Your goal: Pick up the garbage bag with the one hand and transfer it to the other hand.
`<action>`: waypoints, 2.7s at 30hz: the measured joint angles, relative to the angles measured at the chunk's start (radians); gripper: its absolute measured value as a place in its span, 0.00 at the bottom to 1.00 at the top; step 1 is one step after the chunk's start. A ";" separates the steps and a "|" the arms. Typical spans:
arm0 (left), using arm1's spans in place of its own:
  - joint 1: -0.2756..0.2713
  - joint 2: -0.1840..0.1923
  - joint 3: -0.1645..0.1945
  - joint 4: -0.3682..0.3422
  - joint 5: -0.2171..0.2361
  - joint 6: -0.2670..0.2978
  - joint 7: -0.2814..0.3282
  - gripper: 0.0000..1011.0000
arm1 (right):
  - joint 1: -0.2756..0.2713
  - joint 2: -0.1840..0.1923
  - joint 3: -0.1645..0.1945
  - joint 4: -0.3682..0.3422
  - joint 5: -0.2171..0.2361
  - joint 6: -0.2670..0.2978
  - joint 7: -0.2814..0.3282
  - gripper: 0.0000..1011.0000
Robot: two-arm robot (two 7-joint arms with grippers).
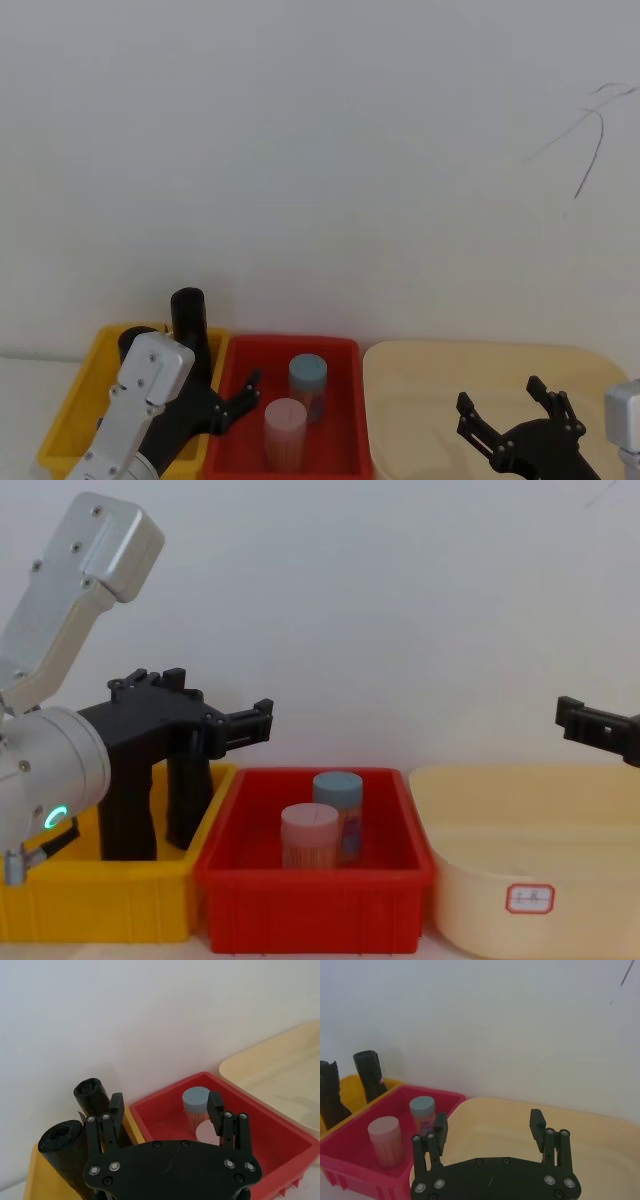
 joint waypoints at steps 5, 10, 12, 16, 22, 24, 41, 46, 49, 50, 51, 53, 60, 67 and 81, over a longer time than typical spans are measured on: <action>0.000 0.000 0.000 0.000 0.000 0.000 0.000 0.99 | 0.000 0.000 0.000 0.000 0.000 0.000 0.000 0.99; 0.000 0.000 0.000 0.000 0.000 0.000 0.000 0.99 | 0.000 0.000 0.000 0.000 0.000 0.000 0.000 0.99; 0.000 0.000 0.000 0.000 0.000 0.000 0.000 0.99 | 0.000 0.000 0.000 0.000 0.000 0.000 0.000 0.99; 0.000 0.000 0.000 0.000 0.000 0.000 0.000 0.99 | 0.000 0.000 0.000 0.000 0.000 0.000 0.000 0.99; 0.000 0.000 0.000 0.000 0.000 0.000 0.000 0.99 | 0.000 0.000 0.000 0.000 0.000 0.000 0.000 0.99; 0.000 0.000 0.000 0.000 0.000 0.000 0.000 0.99 | 0.000 0.000 0.000 0.000 0.000 0.000 0.000 0.99; 0.020 0.081 -0.039 -0.016 -0.067 0.020 -0.123 0.99 | 0.000 0.000 0.000 0.000 0.000 0.000 0.000 0.99; 0.031 0.120 -0.064 -0.014 -0.100 0.031 -0.174 0.99 | 0.000 0.000 0.000 0.000 0.000 0.000 0.000 0.99; 0.035 0.142 -0.079 -0.008 -0.119 0.040 -0.203 0.99 | 0.000 0.000 0.000 0.000 0.000 0.000 0.000 0.99; 0.035 0.146 -0.082 -0.006 -0.124 0.042 -0.209 0.99 | 0.000 0.000 0.000 0.000 0.000 0.000 0.000 0.99; 0.036 0.155 -0.089 -0.002 -0.134 0.049 -0.223 0.99 | 0.000 0.000 0.000 0.000 0.000 0.000 0.000 0.99; 0.036 0.162 -0.096 0.003 -0.143 0.054 -0.234 0.99 | 0.000 0.000 0.000 0.000 0.000 0.000 0.000 0.99; 0.029 0.180 -0.123 0.029 -0.180 0.086 -0.276 0.99 | 0.000 0.000 0.000 0.000 0.000 0.000 0.000 0.99; 0.005 0.177 -0.137 0.069 -0.196 0.116 -0.289 0.99 | 0.000 0.000 0.000 0.000 0.000 0.000 0.000 0.99; -0.070 0.144 -0.144 0.178 -0.193 0.154 -0.292 0.99 | 0.000 0.000 0.000 0.000 0.000 0.000 0.000 0.99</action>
